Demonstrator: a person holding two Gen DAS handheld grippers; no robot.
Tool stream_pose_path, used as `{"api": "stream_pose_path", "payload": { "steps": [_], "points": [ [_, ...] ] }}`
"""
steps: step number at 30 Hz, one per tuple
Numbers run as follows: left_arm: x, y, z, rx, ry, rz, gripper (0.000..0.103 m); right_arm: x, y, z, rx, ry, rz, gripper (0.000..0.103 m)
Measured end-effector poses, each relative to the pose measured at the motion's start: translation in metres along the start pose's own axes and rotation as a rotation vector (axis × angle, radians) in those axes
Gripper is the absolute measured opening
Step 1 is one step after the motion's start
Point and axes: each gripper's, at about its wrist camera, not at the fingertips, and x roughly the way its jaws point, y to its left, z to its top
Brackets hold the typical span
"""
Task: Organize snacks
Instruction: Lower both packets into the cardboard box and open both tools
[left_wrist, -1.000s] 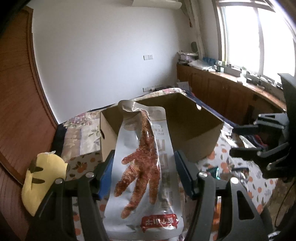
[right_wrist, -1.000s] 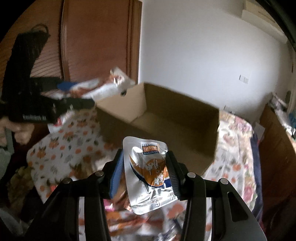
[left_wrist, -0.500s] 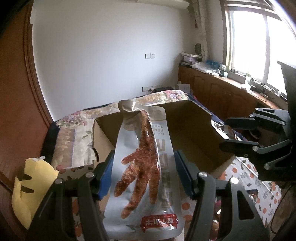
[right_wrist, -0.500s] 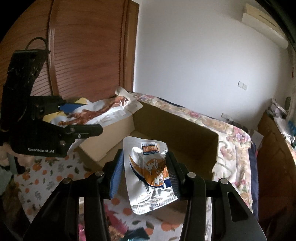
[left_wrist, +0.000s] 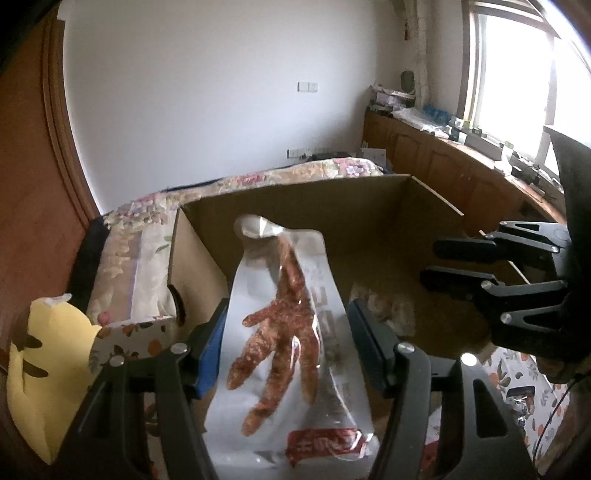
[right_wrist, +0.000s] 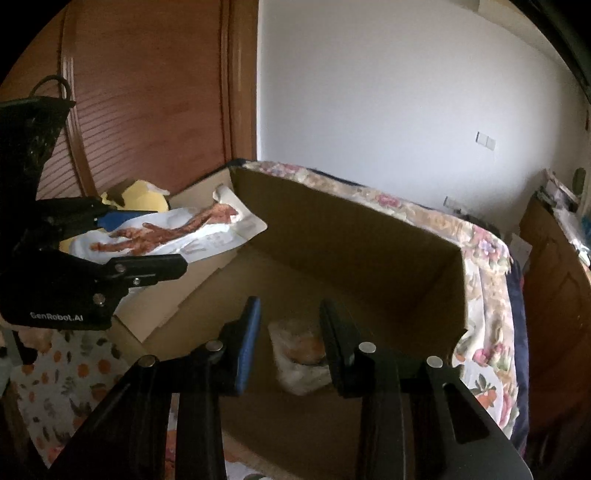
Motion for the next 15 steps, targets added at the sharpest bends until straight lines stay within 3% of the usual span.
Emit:
{"api": "stream_pose_path", "payload": {
  "steps": [7, 15],
  "points": [
    [0.011, 0.005, 0.002, -0.029, 0.018, -0.004, 0.065, 0.000, -0.002, -0.004, 0.026, 0.005, 0.021, 0.034],
    [-0.001, 0.003, 0.005, -0.036, -0.035, -0.006, 0.074, -0.005, 0.004, -0.007, 0.028, 0.014, 0.025, 0.034]
  ]
}}
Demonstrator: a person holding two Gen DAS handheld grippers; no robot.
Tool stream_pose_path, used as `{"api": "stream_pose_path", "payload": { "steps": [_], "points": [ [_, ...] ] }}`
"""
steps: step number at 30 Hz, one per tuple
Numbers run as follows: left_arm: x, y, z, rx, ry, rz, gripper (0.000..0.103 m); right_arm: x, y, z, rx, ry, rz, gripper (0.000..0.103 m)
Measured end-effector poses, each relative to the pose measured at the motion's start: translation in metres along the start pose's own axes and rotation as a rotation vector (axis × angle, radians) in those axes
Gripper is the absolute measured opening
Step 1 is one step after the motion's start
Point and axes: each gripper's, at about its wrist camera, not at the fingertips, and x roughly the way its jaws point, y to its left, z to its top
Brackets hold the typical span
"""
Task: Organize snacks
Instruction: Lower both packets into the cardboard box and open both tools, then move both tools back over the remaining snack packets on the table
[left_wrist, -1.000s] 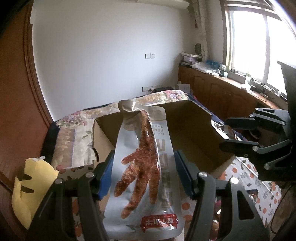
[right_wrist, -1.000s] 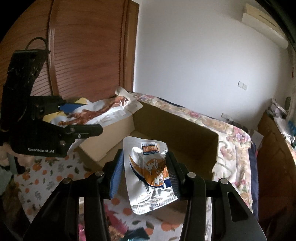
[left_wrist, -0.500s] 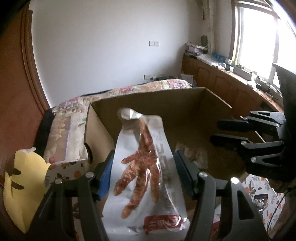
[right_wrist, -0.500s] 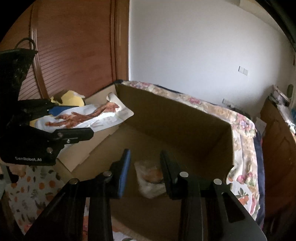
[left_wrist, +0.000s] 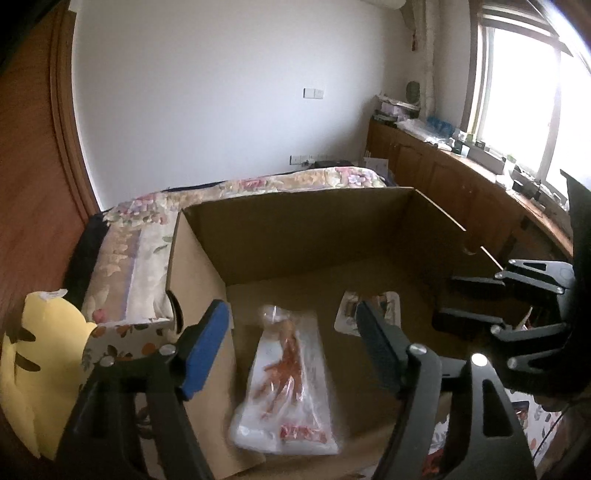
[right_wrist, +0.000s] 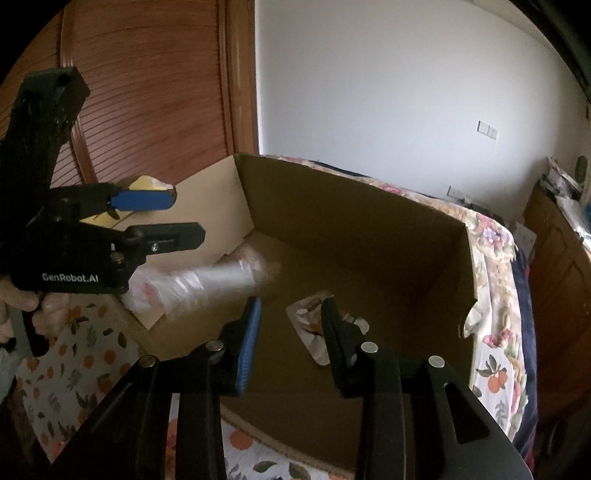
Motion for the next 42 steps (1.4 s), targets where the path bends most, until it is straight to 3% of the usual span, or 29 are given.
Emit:
{"api": "stream_pose_path", "payload": {
  "steps": [10, 26, 34, 42],
  "points": [
    [-0.045, -0.010, -0.018, 0.002, -0.043, -0.017, 0.075, -0.042, 0.008, -0.016, 0.036, -0.026, 0.014, 0.042],
    [-0.139, -0.036, -0.119, -0.009, -0.061, -0.061, 0.075, -0.134, 0.043, -0.099, 0.159, -0.086, 0.025, 0.059],
    [-0.161, -0.058, -0.167, -0.001, -0.035, -0.067, 0.075, -0.152, 0.059, -0.134, 0.220, -0.130, 0.004, 0.077],
    [-0.157, -0.071, -0.207, -0.009, -0.007, -0.033, 0.075, -0.144, 0.068, -0.173, 0.294, -0.161, -0.007, 0.077]
  ]
}}
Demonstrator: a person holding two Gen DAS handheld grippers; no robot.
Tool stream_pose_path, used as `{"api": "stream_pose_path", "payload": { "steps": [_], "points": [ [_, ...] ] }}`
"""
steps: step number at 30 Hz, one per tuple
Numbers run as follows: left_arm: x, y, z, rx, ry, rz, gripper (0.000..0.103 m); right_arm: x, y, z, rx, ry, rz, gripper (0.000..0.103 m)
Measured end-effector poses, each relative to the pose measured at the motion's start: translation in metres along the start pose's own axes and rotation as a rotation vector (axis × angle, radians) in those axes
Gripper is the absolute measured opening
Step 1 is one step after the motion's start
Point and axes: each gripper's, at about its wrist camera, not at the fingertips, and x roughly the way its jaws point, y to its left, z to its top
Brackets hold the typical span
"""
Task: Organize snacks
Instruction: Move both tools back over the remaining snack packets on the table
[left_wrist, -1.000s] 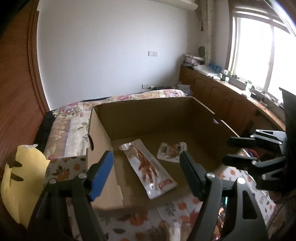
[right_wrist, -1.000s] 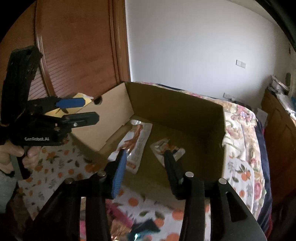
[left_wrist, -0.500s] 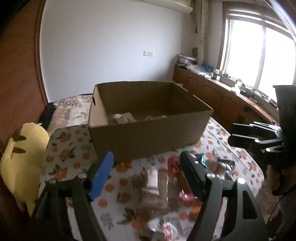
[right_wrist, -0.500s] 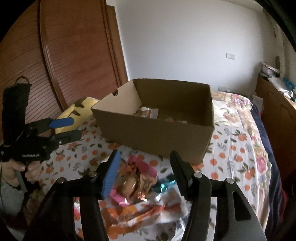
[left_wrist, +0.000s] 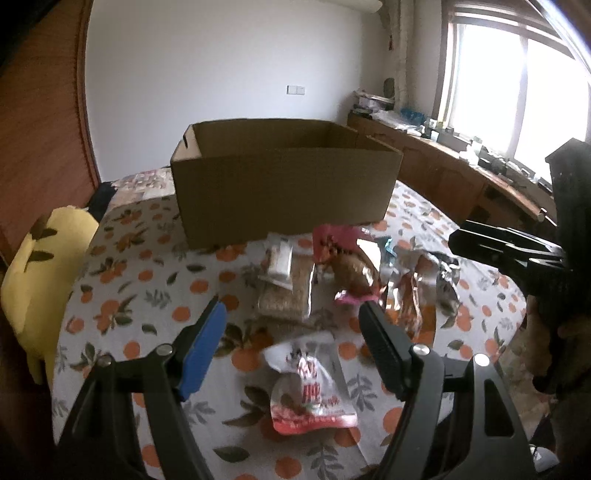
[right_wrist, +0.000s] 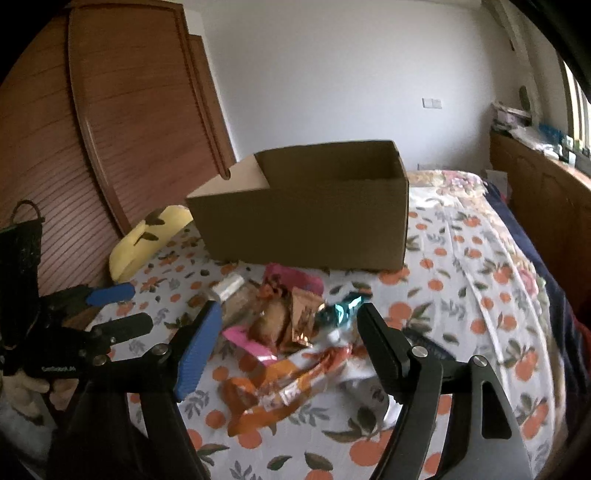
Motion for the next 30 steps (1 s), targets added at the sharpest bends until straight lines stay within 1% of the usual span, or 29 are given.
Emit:
{"api": "stream_pose_path", "payload": {
  "steps": [7, 11, 18, 22, 25, 30],
  "points": [
    [0.010, -0.007, -0.024, -0.003, 0.047, 0.004, 0.075, 0.007, -0.009, -0.030, 0.043, 0.015, -0.004, 0.077],
    [0.017, -0.009, -0.034, -0.016, 0.077, 0.002, 0.075, 0.011, -0.007, -0.043, 0.031, 0.030, -0.018, 0.077],
    [0.034, -0.011, -0.043, -0.039, 0.120, -0.010, 0.075, 0.020, -0.002, -0.056, 0.006, 0.054, -0.035, 0.077],
    [0.042, -0.014, -0.047, -0.036, 0.146, -0.003, 0.075, 0.026, 0.000, -0.062, 0.004, 0.069, -0.043, 0.077],
    [0.046, -0.017, -0.049, -0.023, 0.159, 0.009, 0.075, 0.029, 0.001, -0.065, 0.006, 0.079, -0.047, 0.077],
    [0.051, -0.026, -0.050, 0.044, 0.163, 0.061, 0.075, 0.032, 0.001, -0.069, 0.017, 0.090, -0.042, 0.077]
  ]
}}
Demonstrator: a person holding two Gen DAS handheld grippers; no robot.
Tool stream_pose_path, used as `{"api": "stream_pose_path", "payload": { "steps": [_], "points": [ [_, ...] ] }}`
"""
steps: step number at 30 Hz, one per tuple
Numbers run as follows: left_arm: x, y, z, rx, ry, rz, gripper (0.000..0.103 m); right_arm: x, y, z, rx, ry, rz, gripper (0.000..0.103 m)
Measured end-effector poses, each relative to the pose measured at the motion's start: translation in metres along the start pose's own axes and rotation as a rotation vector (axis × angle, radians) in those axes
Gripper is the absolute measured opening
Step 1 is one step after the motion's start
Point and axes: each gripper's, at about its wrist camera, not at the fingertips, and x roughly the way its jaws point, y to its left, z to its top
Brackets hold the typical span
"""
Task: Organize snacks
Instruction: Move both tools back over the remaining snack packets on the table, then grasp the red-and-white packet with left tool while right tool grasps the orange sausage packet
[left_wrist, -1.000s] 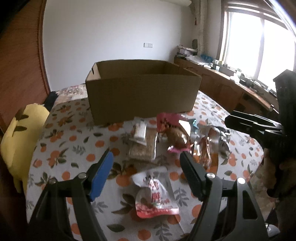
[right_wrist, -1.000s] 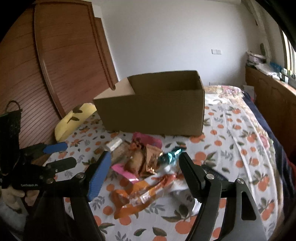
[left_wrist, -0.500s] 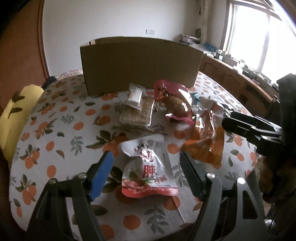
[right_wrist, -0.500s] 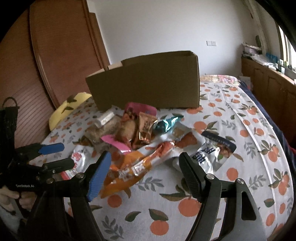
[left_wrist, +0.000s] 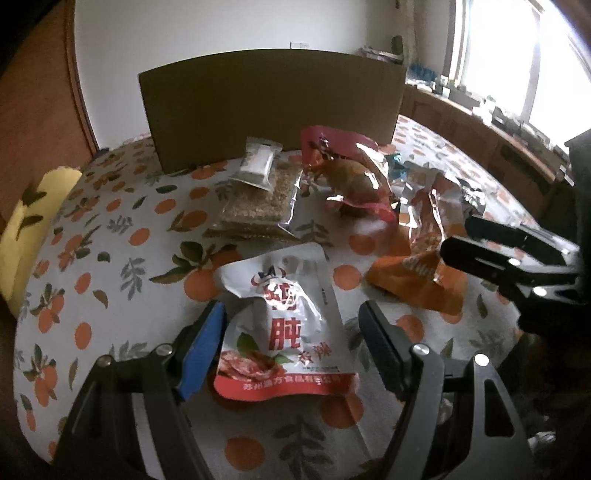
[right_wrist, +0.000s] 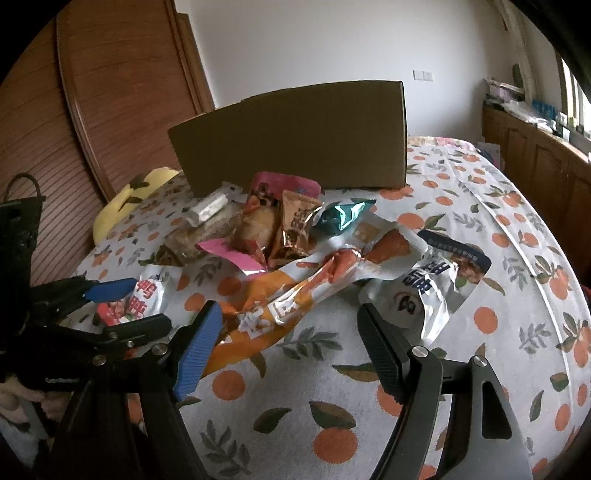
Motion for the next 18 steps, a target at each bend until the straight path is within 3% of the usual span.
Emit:
{"api": "stream_pose_path", "payload": {
  "steps": [3, 5, 18],
  "points": [
    [-0.001, 0.001, -0.001, -0.006, -0.003, -0.001, 0.073, -0.001, 0.001, 0.000, 0.001, -0.001, 0.002, 0.077],
    [-0.003, 0.004, -0.001, -0.014, -0.008, 0.011, 0.063, -0.002, 0.000, 0.000, 0.005, -0.005, 0.001, 0.077],
    [-0.014, 0.012, -0.010, -0.044, -0.014, -0.028, 0.061, 0.001, 0.002, -0.001, 0.029, 0.031, 0.043, 0.077]
  ]
}}
